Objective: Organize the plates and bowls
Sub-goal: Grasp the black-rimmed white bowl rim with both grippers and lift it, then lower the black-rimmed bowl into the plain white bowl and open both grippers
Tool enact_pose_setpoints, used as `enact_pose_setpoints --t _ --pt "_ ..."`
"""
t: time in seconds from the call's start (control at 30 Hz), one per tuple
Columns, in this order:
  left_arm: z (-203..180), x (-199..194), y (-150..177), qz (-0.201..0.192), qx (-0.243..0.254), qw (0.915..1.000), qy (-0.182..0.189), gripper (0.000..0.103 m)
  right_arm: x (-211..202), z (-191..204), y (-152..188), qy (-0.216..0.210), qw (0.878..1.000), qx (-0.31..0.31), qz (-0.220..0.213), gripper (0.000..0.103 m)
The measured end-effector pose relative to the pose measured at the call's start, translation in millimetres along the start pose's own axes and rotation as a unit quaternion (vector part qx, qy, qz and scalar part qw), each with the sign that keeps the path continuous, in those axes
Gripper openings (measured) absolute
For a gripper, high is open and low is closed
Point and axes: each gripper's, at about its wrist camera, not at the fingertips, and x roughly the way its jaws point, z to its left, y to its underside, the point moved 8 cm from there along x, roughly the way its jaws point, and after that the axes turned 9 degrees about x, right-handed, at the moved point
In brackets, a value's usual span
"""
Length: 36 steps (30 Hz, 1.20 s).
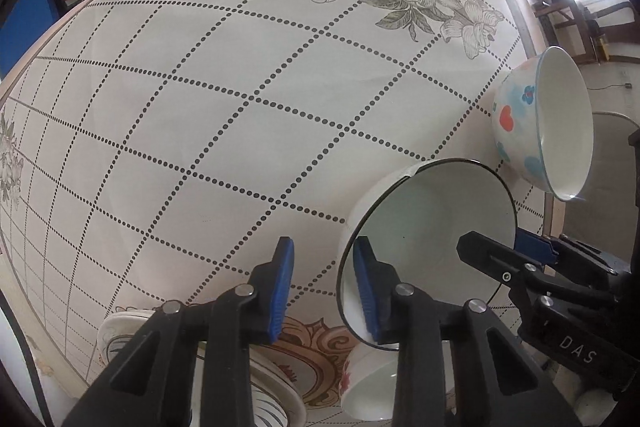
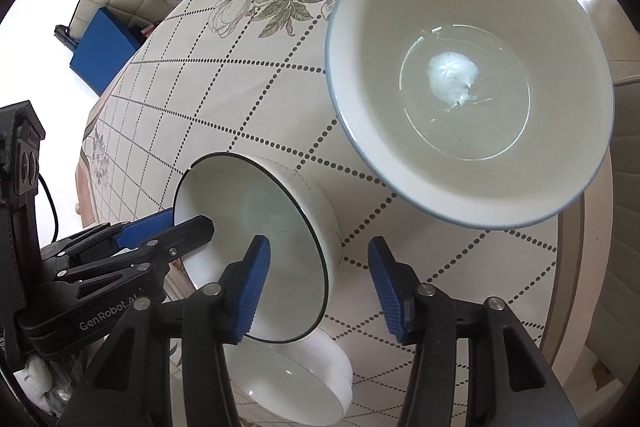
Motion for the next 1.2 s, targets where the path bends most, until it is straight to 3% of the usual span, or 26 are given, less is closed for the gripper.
enact_pose_setpoints --t 0.13,0.2,0.43,0.77,1.0,1.2 --pt "-12 13 -5 0.003 0.010 0.9999 0.007 0.008 4 -1 0 0.021 1.000 -0.007 -0.001 0.015" --pt "-16 15 -5 -0.002 0.015 0.9998 -0.011 0.008 6 -1 0 0.036 0.999 -0.011 -0.004 0.009" --pt "-25 8 -8 -0.010 0.007 0.9998 -0.018 0.008 6 3 0 0.044 0.999 -0.007 -0.011 0.007" --pt "-32 -48 9 -0.033 0.012 0.9993 -0.013 0.008 -32 12 7 0.031 0.999 -0.016 -0.024 0.007" --pt "-36 -83 54 -0.046 0.016 0.9988 -0.012 0.008 -67 22 49 0.025 0.999 -0.036 -0.029 0.007" --pt "-38 -71 85 -0.032 0.017 0.9992 -0.017 0.008 -74 13 94 0.026 0.998 -0.045 -0.019 0.007"
